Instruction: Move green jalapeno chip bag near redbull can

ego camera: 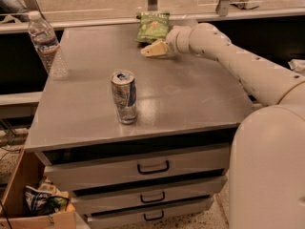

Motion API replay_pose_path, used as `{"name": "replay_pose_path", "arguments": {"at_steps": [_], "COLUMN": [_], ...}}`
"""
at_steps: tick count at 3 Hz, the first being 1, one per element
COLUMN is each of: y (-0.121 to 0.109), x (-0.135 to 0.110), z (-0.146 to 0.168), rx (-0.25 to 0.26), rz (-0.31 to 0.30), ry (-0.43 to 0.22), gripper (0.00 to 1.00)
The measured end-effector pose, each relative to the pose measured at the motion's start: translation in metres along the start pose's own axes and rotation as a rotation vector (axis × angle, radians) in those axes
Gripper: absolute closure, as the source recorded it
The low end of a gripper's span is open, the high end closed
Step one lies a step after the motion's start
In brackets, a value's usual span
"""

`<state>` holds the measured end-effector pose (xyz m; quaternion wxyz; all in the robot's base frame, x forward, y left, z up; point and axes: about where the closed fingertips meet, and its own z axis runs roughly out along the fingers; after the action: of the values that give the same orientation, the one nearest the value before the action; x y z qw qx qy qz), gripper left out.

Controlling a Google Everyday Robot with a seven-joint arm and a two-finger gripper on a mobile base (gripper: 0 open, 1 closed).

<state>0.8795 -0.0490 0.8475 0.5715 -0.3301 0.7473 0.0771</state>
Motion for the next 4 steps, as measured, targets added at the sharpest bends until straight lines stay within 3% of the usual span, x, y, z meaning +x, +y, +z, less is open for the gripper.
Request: {"name": "replay_pose_path", "arguments": {"at_steps": [3,4], "y": [0.000,0.009], "x": [0.000,-0.022], "z": [0.000,-0.010], "rx": [0.000,-0.016], "rz": [0.001,-0.070], "ry": [-0.001,-0.043], "gripper": [0.89,1.00]}}
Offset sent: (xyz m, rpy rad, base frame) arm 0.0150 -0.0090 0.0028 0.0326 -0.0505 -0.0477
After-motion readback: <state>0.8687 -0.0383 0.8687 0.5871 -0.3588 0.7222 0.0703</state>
